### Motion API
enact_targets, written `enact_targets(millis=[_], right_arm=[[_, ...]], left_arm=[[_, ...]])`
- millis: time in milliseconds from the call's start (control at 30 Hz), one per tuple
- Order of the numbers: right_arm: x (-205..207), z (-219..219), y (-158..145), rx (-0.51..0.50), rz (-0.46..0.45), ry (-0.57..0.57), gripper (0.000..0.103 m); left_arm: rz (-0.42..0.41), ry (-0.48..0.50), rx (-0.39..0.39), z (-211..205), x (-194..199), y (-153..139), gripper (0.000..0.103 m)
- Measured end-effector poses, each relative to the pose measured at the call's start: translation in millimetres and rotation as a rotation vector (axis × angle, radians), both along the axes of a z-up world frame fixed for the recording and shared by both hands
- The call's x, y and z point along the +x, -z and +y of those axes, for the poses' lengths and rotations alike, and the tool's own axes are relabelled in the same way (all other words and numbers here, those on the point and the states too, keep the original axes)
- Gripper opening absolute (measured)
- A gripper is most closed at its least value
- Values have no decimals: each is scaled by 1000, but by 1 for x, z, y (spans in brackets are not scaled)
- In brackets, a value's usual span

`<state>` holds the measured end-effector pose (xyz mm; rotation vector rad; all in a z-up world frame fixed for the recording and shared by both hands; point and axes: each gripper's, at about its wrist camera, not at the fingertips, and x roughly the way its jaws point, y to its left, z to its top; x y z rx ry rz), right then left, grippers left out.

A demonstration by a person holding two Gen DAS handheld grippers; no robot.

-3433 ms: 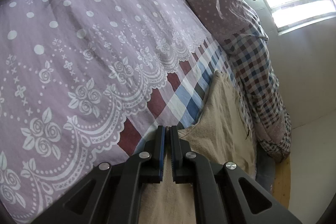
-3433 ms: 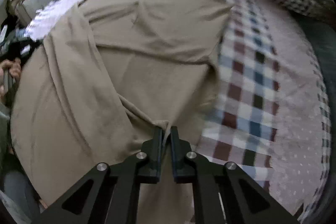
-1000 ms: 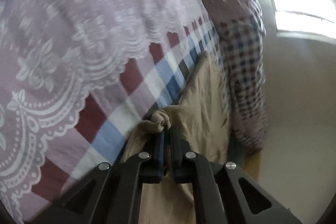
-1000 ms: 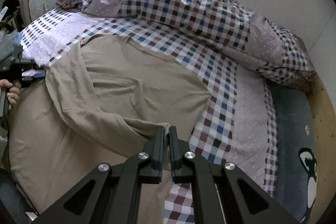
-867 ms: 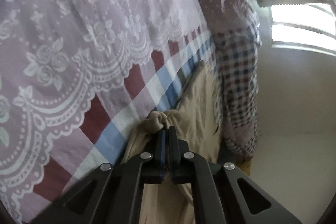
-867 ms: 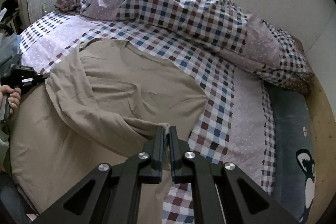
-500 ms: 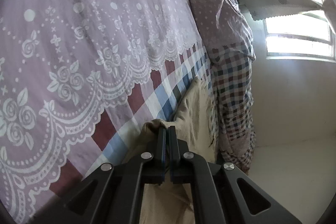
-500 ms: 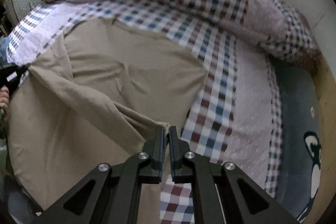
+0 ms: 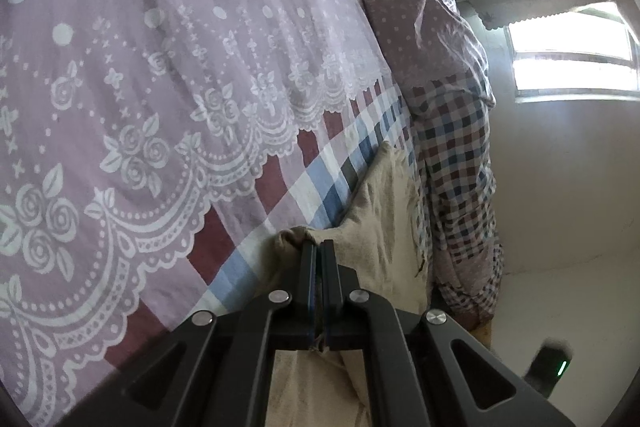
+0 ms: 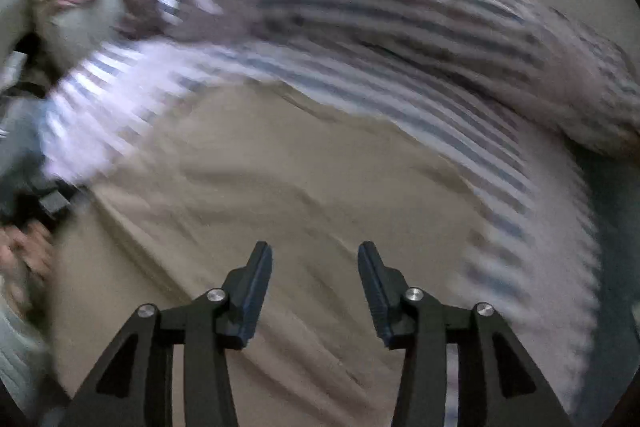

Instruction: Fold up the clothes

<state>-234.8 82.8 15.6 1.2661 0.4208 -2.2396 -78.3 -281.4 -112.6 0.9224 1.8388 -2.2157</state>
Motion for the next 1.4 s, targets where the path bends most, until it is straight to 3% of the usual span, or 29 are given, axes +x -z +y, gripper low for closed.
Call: enact_targets(millis=[100, 233, 433, 533, 567, 633, 700, 900, 967, 1033, 1067, 1100, 1267, 1400], right_arm=[[-25, -78, 18, -71, -68, -109, 46], [-47, -169, 61, -24, -147, -234, 46], [-69, -223, 100, 66, -189, -274, 43], [-70, -234, 111, 116, -204, -307, 17], [-70, -237, 112, 144, -198, -321, 3], [-68, -244, 112, 204, -170, -346, 2], [-63, -254, 105, 291, -83, -364, 2], [-57, -280, 90, 367, 98, -358, 2], [-60, -277, 91, 390, 123, -325, 7], [-62, -250, 79, 336, 117, -284, 23], [-63, -235, 73, 305, 113, -263, 38], [-64, -220, 67, 274, 108, -242, 45], [-56, -108, 41, 190, 64, -130, 46], [-44, -26, 45, 172, -27, -74, 46]], left_arm=[[5, 6, -13, 0, -1, -2, 1], [7, 14, -13, -1, 0, -1, 1], [10, 14, -17, 2, 1, -1, 1], [15, 16, -17, 2, 1, 0, 1], [16, 18, -24, 2, 1, -1, 1], [17, 22, -38, 4, 0, -2, 1], [16, 24, -51, 5, -1, -3, 1], [-13, 19, -73, 7, -2, -1, 1], [-18, 19, -76, 7, -3, 0, 1], [-26, 20, -88, 8, -4, -1, 1], [-30, 21, -96, 9, -4, -1, 1], [-31, 23, -102, 9, -5, -2, 1], [-34, 28, -125, 11, -6, -3, 1], [-37, 26, -138, 13, -6, -3, 1]])
